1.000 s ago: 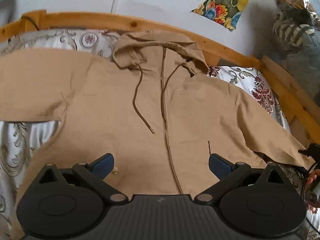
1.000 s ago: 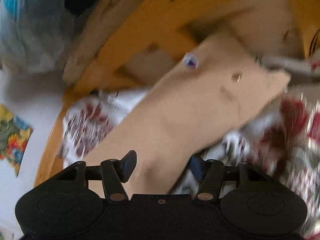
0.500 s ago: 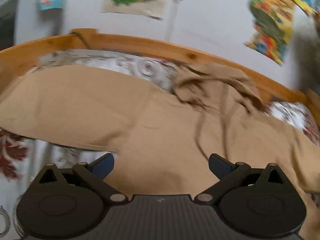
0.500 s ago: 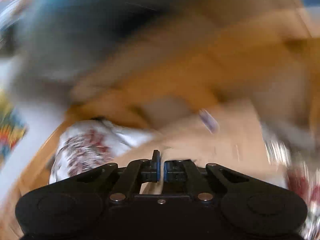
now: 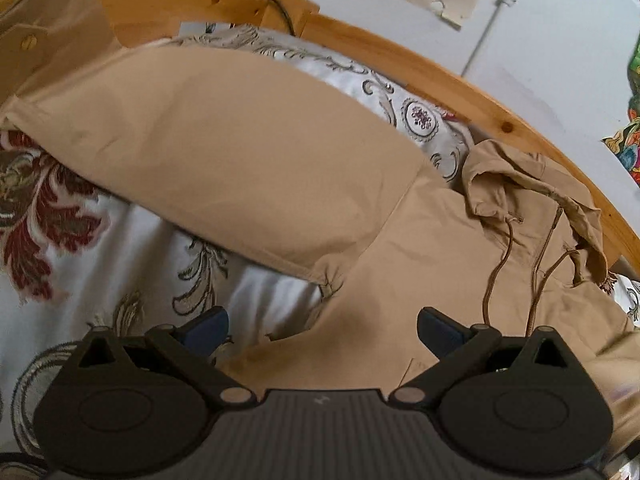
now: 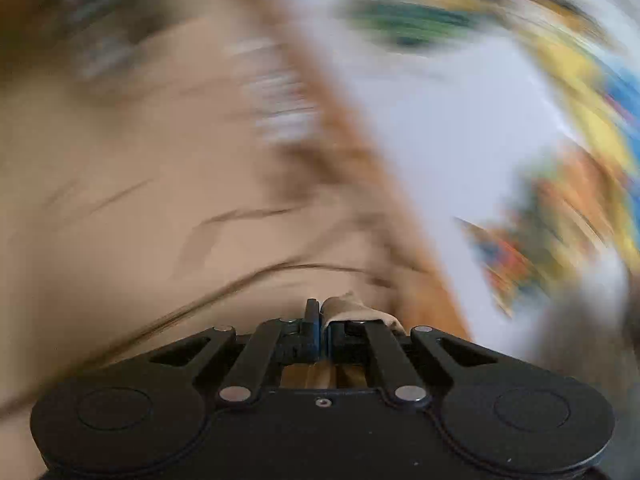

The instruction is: Fold large clothes

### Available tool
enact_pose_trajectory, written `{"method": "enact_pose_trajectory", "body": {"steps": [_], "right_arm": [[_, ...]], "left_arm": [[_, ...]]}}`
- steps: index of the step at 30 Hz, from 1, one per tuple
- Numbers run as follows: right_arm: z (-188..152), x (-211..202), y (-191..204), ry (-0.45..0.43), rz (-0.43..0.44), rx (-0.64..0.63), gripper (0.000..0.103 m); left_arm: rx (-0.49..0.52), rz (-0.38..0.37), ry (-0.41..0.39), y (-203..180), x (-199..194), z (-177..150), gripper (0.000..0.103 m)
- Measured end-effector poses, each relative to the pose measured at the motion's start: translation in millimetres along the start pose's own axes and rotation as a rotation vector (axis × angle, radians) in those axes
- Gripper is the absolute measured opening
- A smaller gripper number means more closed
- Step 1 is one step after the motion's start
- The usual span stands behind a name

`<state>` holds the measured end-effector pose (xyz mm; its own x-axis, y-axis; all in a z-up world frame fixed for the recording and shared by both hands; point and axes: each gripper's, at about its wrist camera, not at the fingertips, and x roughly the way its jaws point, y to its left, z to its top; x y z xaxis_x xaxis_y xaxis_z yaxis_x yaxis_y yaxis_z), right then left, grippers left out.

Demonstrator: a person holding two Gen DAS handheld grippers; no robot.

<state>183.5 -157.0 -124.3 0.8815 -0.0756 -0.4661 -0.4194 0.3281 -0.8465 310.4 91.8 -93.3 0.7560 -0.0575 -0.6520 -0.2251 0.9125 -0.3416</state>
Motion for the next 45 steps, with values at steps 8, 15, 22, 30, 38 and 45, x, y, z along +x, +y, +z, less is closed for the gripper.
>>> {"method": "enact_pose_trajectory", "body": {"steps": [8,15,22,30,38,45], "right_arm": [[-13,-12,-36,0.232,0.372,0.548,0.062],[-58,-37,-98,0.183,0.336,1.048,0.077],[-104,20,-105,0.268,0.264,1.092,0.067],[-102,14,-118,0.188,0.418,1.231,0.005],[-72,-16,-147,-0.220,0.708,1.445,0.054],[-106,-9,-149,-0.034,0.372,1.518,0.066]], "left_arm": [[0.035,-0.041,0.015,-6,4,-3,0.102],[0.113,-0.173,0.109,-23,9,-17,0.102],[0.190,-0.304,0.144,-40,6,-29,0.102],[0.228,-0.477,0.135,-49,-16,-19,0.102],[0.149,-0.601,0.123,-38,-27,-5,0.102],[0.195,-0.519,0.240,-42,-2,-16,0.102]]}}
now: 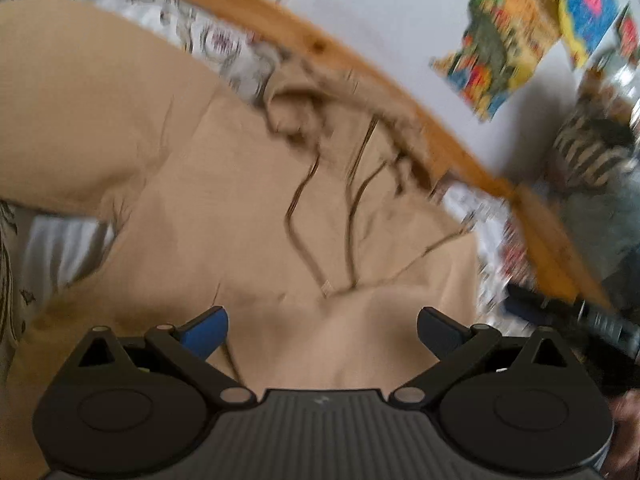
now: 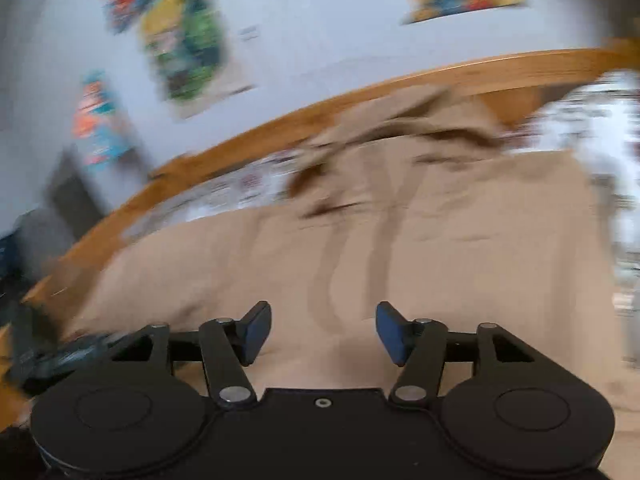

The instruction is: Fold large clothes

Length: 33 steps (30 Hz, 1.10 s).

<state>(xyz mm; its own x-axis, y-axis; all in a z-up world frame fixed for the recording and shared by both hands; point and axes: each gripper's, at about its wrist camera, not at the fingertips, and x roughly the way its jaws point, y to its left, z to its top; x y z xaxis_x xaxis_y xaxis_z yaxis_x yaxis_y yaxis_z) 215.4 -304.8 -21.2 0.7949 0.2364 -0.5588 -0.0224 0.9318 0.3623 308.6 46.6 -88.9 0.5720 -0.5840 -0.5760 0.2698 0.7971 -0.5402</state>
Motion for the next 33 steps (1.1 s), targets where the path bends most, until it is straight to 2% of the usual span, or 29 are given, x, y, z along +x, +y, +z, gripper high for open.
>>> {"method": "enact_pose_trajectory", "body": {"steps": [3,4,6,7,9,10,11,12,14,17,18,20,24,25,27,29,31,33], "right_arm": [[-2,4,-28,-0.034,-0.205,0.015,0.072],[-4,6,-37,-0.030,-0.267,0.022,0.072],[-10,11,-60,-0.014,-0.354,0.063,0.072],[-12,13,-68,-0.008,-0.398,0.072,0.072],[-18,16,-85,-0.002,-0.468,0.076,0.072],[-19,17,-92,0.001,-0.488,0.077,0.072],[-21,21,-97,0.004,-0.502,0.079,0.072],[-22,24,-103,0.012,-0.511,0.085,0.072],[-24,29,-113,0.020,-0.524,0.101,0.072],[-25,37,-115,0.028,-0.533,0.095,0.074],[-26,34,-113,0.028,-0.535,0.080,0.076],[-28,34,-108,0.027,-0.546,0.041,0.078],[-33,39,-95,0.040,-0.559,-0.059,0.085],[-34,43,-92,0.054,-0.565,-0.087,0.085],[-39,57,-89,0.113,-0.604,-0.166,0.086],[-45,68,-89,0.174,-0.633,-0.229,0.093],[-47,72,-86,0.185,-0.666,-0.260,0.100],[-46,73,-84,0.196,-0.678,-0.277,0.100]], "left_arm": [[0.002,0.079,0.107,4,21,-4,0.101],[-0.003,0.093,0.135,6,27,-6,0.097],[0.009,0.114,0.149,8,35,-10,0.092],[0.025,0.124,0.137,7,36,-11,0.086],[0.072,0.162,0.111,1,38,-14,0.064],[0.095,0.186,0.110,-3,40,-16,0.040],[0.125,0.215,0.108,-7,44,-18,0.022],[0.164,0.241,0.103,-13,47,-20,0.020],[0.247,0.268,0.068,-28,45,-24,0.006],[0.401,0.349,-0.057,-48,38,-29,0.003],[0.419,0.379,-0.092,-50,36,-28,0.003],[0.374,0.408,-0.112,-45,32,-21,0.003],[0.273,0.423,0.013,-24,42,-12,0.007],[0.274,0.429,0.031,-22,44,-13,0.011],[0.313,0.469,0.030,-25,45,-17,0.022],[0.369,0.512,0.032,-30,49,-20,0.032],[0.391,0.530,0.043,-30,53,-22,0.034],[0.378,0.536,0.046,-28,53,-21,0.041]]}}
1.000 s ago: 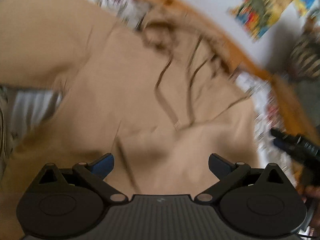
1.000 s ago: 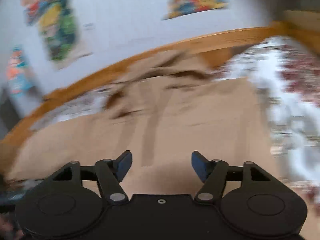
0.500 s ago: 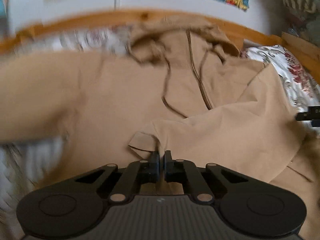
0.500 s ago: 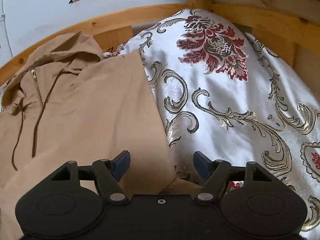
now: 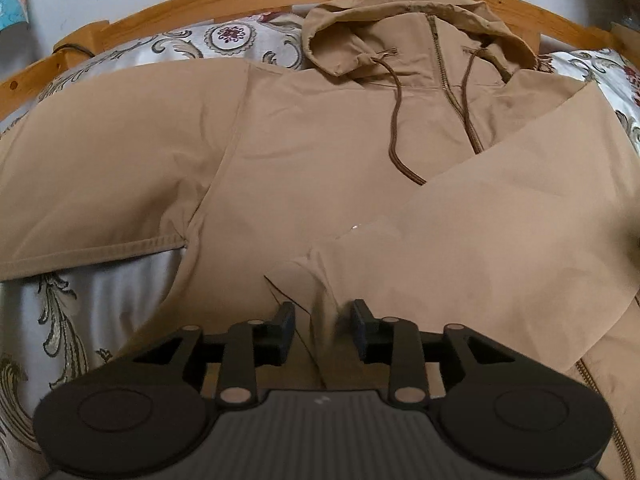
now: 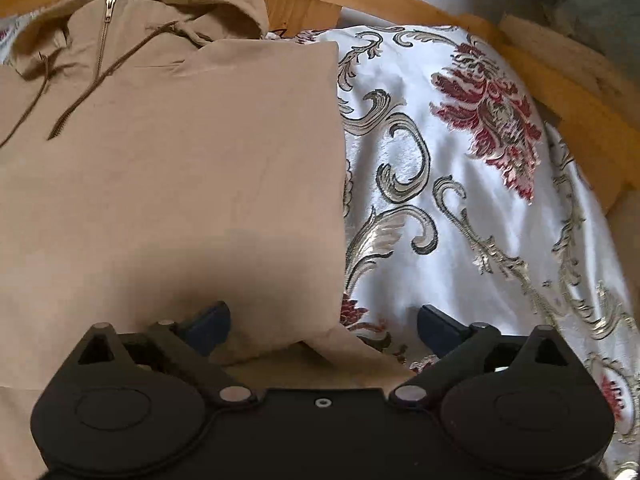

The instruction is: Fold large clothes

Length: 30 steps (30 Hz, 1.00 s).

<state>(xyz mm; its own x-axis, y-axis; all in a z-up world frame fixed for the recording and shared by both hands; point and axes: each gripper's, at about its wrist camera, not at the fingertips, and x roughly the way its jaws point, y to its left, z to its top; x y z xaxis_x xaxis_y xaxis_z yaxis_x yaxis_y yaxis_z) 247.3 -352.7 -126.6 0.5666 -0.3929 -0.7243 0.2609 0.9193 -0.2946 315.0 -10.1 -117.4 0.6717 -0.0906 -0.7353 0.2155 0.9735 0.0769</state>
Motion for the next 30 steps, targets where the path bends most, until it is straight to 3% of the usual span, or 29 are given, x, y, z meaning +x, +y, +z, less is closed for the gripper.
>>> {"method": "enact_pose_trajectory", "body": {"steps": [2,4,7,12,15,18,21,24,26,30], "right_arm": [[1,-1,1,0.010,-0.015,-0.018,0.101],[3,-5,2,0.038,-0.031,-0.023,0.101],[11,-21,6,0.065,-0.032,0.007,0.101],[23,-73,11,-0.053,0.086,0.074,0.102],[21,-98,16,-0.112,0.080,0.011,0.102],[12,-116,16,-0.110,0.083,-0.006,0.102],[3,-132,13,-0.107,0.167,0.053,0.102],[-1,-141,18,-0.116,0.260,0.097,0.102],[-3,-144,29,-0.130,0.305,0.074,0.102],[-4,-136,45,-0.125,0.308,0.010,0.102]], "left_arm": [[-0.025,0.017,0.020,4,1,5,0.070],[-0.028,0.052,0.047,9,0,9,0.083],[-0.010,0.099,0.058,10,-6,11,0.084],[-0.040,0.179,-0.025,25,-40,21,0.091],[-0.096,0.231,-0.093,54,-79,28,0.092],[-0.179,0.289,-0.177,96,-127,28,0.099],[-0.218,0.430,-0.294,139,-169,19,0.102],[-0.105,0.610,-0.368,171,-184,8,0.102],[-0.006,0.732,-0.374,189,-180,6,0.096],[0.102,0.801,-0.367,206,-168,18,0.091]]}}
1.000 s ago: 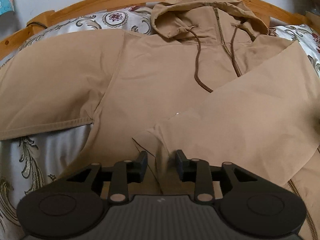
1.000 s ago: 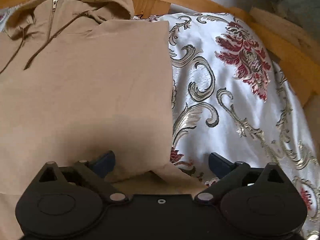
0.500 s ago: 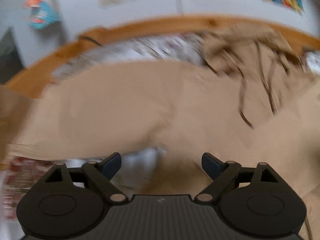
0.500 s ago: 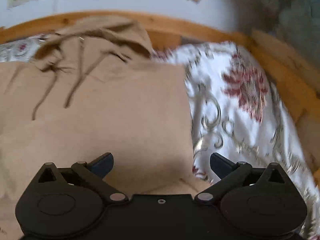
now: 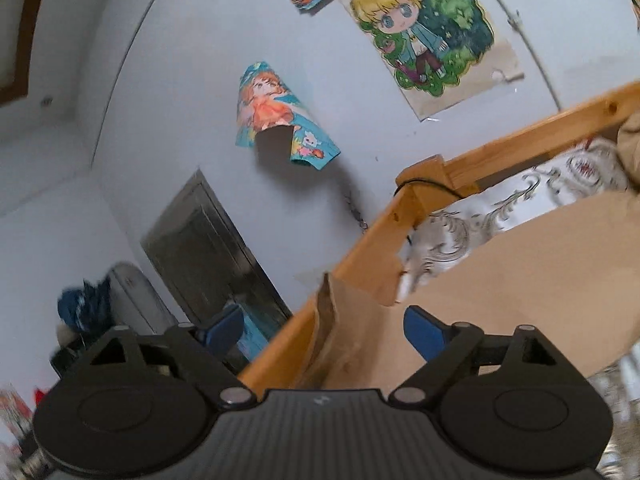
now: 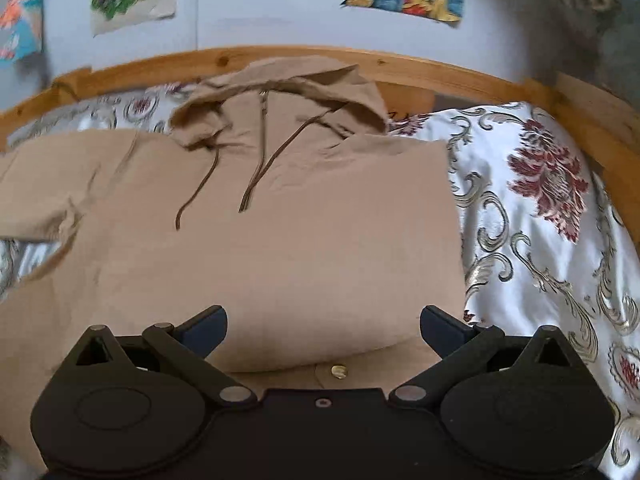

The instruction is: Fold large clothes

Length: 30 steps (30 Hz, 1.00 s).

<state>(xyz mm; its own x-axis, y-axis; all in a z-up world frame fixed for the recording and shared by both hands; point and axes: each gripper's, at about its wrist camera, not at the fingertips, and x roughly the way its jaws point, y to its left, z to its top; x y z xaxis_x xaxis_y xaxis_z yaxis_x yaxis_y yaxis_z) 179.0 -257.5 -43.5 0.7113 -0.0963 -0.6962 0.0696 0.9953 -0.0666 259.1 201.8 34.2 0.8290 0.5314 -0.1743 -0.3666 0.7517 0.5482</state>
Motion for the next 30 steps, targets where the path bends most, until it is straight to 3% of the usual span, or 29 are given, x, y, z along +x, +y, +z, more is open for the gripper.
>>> {"method": "enact_pose_trajectory", "body": {"steps": [3,6,9,10,11,15,23,27,30], "right_arm": [[-1,2,2,0.008,0.026,0.004,0.102],[-1,-1,3,-0.007,0.037,0.000,0.102],[0,-2,2,-0.020,0.043,0.002,0.102],[0,-2,2,-0.019,0.048,0.006,0.102],[1,-2,1,-0.018,0.052,0.010,0.102],[3,-1,1,-0.022,0.063,0.022,0.102],[2,-4,1,-0.037,0.101,0.008,0.102],[1,-8,-2,-0.056,0.116,0.020,0.102],[-1,-14,-6,-0.115,0.181,0.056,0.102]], "left_arm": [[0.064,0.017,0.007,-13,21,8,0.087],[0.104,-0.009,0.074,-20,43,10,0.075],[0.090,-0.039,0.142,-22,60,12,0.039],[0.073,-0.049,0.161,-20,63,14,0.003],[0.054,-0.053,0.180,-18,65,18,0.000],[-0.012,-0.105,0.148,-3,48,41,0.000],[-0.060,-0.297,0.064,22,-17,106,0.000],[-0.156,-0.451,0.096,30,-42,131,0.000],[-0.238,-0.608,0.112,26,-60,151,0.000]]}}
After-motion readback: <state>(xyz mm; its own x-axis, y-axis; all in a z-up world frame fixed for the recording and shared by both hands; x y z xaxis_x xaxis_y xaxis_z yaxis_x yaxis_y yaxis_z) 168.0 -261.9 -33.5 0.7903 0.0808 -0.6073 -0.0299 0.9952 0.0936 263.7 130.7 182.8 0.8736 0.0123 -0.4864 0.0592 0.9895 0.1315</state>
